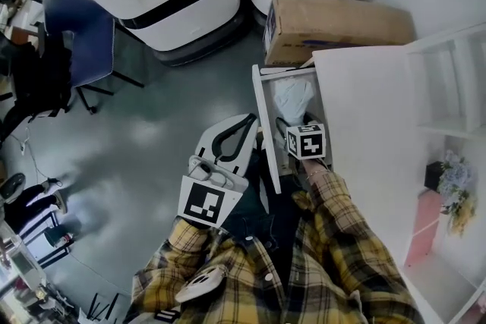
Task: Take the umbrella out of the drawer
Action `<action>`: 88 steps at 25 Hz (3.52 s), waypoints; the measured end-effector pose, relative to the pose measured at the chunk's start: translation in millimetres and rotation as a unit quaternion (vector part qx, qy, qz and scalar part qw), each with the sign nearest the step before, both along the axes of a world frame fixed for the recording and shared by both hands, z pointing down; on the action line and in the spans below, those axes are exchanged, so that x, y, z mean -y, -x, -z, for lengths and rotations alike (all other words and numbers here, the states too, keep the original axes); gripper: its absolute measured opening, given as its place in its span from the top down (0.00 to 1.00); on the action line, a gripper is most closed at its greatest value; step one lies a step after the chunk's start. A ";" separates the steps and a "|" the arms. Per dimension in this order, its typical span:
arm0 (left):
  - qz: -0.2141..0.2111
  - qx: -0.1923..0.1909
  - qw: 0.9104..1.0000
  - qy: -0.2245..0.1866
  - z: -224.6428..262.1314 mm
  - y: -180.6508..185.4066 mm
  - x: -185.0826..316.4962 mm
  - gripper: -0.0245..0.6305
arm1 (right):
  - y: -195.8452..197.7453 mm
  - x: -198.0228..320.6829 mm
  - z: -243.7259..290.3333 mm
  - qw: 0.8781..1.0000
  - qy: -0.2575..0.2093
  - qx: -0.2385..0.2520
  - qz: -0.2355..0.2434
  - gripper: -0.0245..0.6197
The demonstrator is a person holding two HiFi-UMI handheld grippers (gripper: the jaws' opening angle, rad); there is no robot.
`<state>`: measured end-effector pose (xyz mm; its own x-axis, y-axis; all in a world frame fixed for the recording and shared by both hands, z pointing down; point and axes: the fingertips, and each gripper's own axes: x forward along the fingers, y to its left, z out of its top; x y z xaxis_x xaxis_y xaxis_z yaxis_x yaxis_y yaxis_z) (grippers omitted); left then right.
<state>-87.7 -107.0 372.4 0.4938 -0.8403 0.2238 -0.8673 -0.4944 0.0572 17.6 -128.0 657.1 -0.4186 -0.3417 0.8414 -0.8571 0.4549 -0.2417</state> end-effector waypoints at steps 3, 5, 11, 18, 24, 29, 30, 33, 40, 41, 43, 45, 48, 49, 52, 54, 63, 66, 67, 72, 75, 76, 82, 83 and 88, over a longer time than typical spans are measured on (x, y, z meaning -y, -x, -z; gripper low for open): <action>0.002 -0.002 1.000 -0.004 8.2 -1.8 0.0 0.93 | 0.8 0.4 17.4 1.000 -0.017 0.008 0.009 0.46; 0.002 0.000 1.000 -0.009 14.4 -3.4 0.9 0.93 | 1.6 2.0 31.6 0.999 -0.029 0.019 0.012 0.46; 0.000 -0.001 0.999 -0.039 37.5 -8.4 0.8 0.93 | 3.3 8.3 83.4 0.996 -0.070 0.060 0.000 0.46; -0.003 -0.011 0.998 -0.059 60.3 -14.6 3.4 0.93 | 7.2 19.9 160.1 0.984 -0.127 0.121 -0.006 0.46; -0.020 -0.015 0.997 -0.078 78.3 -25.3 13.0 0.93 | -1.1 24.7 230.5 0.969 -0.184 0.164 -0.002 0.46; -0.045 -0.016 0.994 -0.097 96.4 -40.3 22.7 0.93 | -17.9 24.8 286.5 0.954 -0.236 0.186 0.002 0.46; -0.051 -0.018 0.993 -0.101 100.2 -43.5 24.6 0.93 | -22.4 25.0 297.3 0.950 -0.248 0.189 0.000 0.46; -0.065 -0.021 0.991 -0.111 110.2 -52.0 28.2 0.93 | -37.6 23.8 329.2 0.938 -0.283 0.199 -0.010 0.46; -0.094 -0.026 0.988 -0.118 118.4 -66.0 30.7 0.93 | -73.0 12.3 388.5 0.907 -0.364 0.210 -0.028 0.46; -0.099 -0.025 0.988 -0.119 118.7 -68.6 30.4 0.93 | -77.7 9.4 393.9 0.903 -0.372 0.211 -0.031 0.46; -0.110 -0.027 0.986 -0.120 119.7 -74.2 28.3 0.93 | -86.6 2.2 403.7 0.896 -0.388 0.212 -0.037 0.46; -0.118 -0.030 0.985 -0.119 120.7 -79.3 24.9 0.93 | -93.9 -5.5 410.2 0.889 -0.403 0.215 -0.040 0.46; -0.126 -0.035 0.984 -0.119 122.1 -83.0 23.0 0.93 | -100.2 -12.7 412.4 0.883 -0.415 0.216 -0.046 0.46; -0.128 -0.036 0.984 -0.118 122.4 -83.0 23.9 0.93 | -101.1 -13.6 412.2 0.882 -0.416 0.214 -0.048 0.46; -0.134 -0.036 0.984 -0.115 121.9 -81.7 28.5 0.93 | -102.8 -15.1 411.0 0.883 -0.416 0.211 -0.053 0.46; -0.137 -0.037 0.983 -0.113 121.4 -80.7 30.7 0.93 | -104.1 -15.8 409.5 0.883 -0.416 0.211 -0.057 0.46; -0.142 -0.038 0.983 -0.109 121.3 -81.4 27.6 0.93 | -104.3 -22.3 406.7 0.880 -0.419 0.213 -0.061 0.46; -0.144 -0.037 0.983 -0.108 120.1 -83.8 28.0 0.93 | -104.3 -20.9 406.6 0.879 -0.418 0.220 -0.061 0.46; -0.145 -0.037 0.983 -0.108 119.4 -85.2 26.3 0.93 | -105.5 -21.7 405.5 0.879 -0.416 0.224 -0.062 0.46; -0.148 -0.034 0.983 -0.106 118.8 -89.0 24.3 0.93 | -108.8 -19.4 401.2 0.879 -0.411 0.231 -0.065 0.46; -0.149 -0.034 0.982 -0.109 120.3 -93.1 20.7 0.93 | -111.3 -22.2 401.3 0.879 -0.409 0.238 -0.064 0.46; -0.149 -0.033 0.982 -0.111 120.7 -95.4 17.6 0.93 | -113.1 -25.3 401.7 0.878 -0.410 0.239 -0.063 0.46; -0.150 -0.034 0.981 -0.115 121.0 -100.9 14.9 0.93 | -116.9 -27.2 404.2 0.875 -0.412 0.246 -0.062 0.46; -0.150 -0.034 0.981 -0.115 120.5 -100.9 15.3 0.93 | -117.0 -26.4 403.8 0.875 -0.411 0.247 -0.062 0.46; -0.151 -0.032 0.981 -0.116 119.2 -102.5 15.6 0.93 | -120.1 -26.1 403.2 0.873 -0.414 0.249 -0.066 0.46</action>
<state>14.8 -122.7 253.2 0.7345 -0.6786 0.0048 -0.6780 -0.7341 -0.0376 137.7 -101.9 254.0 -0.5737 -0.8190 0.0094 -0.7976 0.5560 -0.2341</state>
